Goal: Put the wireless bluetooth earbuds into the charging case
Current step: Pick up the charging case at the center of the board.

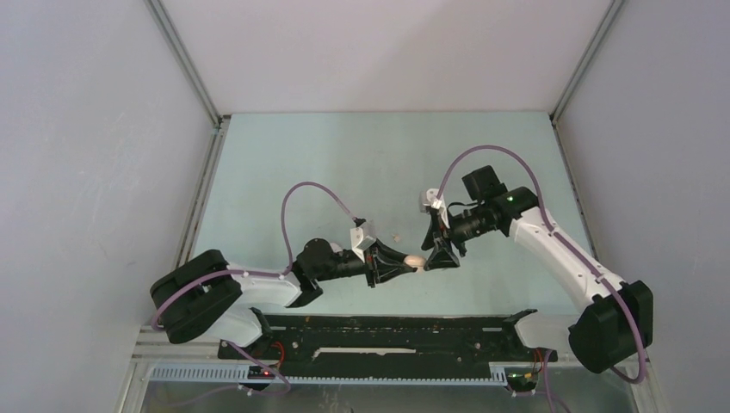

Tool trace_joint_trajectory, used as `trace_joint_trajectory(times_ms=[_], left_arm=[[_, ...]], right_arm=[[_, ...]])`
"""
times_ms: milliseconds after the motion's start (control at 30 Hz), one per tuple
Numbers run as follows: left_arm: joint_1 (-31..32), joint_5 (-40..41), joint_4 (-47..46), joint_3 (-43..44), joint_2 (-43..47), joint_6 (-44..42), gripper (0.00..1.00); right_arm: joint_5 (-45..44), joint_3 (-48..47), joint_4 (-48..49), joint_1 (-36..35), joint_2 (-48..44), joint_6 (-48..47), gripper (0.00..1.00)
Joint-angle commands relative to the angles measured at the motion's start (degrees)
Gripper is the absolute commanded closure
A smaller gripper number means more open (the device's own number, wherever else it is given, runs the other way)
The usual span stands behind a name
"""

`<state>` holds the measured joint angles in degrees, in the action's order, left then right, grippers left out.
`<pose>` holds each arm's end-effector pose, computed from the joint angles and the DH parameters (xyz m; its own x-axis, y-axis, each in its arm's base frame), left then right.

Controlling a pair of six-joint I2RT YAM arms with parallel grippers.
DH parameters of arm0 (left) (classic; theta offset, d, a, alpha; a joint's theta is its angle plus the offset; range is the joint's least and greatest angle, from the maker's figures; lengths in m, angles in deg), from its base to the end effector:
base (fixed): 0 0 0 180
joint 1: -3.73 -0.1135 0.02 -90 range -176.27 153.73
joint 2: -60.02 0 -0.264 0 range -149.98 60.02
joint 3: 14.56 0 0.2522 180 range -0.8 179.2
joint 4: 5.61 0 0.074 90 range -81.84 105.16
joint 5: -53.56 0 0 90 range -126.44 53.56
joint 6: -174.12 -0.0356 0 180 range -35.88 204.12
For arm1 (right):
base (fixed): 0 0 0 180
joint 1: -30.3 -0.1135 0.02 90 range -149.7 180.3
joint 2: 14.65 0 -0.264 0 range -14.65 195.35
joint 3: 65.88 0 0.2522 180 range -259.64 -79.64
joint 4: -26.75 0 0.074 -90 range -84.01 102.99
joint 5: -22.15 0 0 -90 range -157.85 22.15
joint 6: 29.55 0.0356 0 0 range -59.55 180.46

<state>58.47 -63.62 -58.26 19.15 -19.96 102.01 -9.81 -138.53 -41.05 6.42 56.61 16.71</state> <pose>0.1330 -0.2163 0.2030 -0.2426 -0.1302 -0.9613 0.9604 0.1081 -0.2570 0.1930 0.1185 0.2845 -0.2426 -0.5076 -0.8267 -0.9585 -0.0061 0.2851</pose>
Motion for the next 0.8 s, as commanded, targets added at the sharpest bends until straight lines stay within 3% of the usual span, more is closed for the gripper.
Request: trace_joint_trajectory(times_ms=[0, 300, 367, 467, 533, 767], left_arm=[[0.2, 0.9, -2.2, 1.3, 1.0, -2.1, 1.0], [0.2, 0.7, -4.5, 1.7, -0.5, -0.4, 1.0], [0.2, 0.7, -3.7, 2.3, -1.0, -0.1, 0.98], [0.2, 1.5, -1.8, 2.7, -1.5, 0.1, 0.76], [0.3, 1.5, -0.9, 2.5, -1.9, -0.3, 0.65], [0.9, -0.6, 0.1, 3.5, -4.1, -0.6, 0.58]], right_arm=[[-0.2, -1.7, -1.6, -2.2, 1.6, -2.4, 0.41], [-1.1, -1.7, -0.4, -4.5, 3.1, -1.0, 0.56], [-1.1, -1.7, -0.2, -4.8, 3.1, -0.9, 0.67], [-1.7, -1.7, 0.3, -4.9, 2.3, -0.8, 0.79], [-2.9, -1.7, 0.6, -5.0, 1.3, -0.7, 0.82], [-7.5, -1.6, 0.9, -6.0, -0.9, -1.0, 0.83]])
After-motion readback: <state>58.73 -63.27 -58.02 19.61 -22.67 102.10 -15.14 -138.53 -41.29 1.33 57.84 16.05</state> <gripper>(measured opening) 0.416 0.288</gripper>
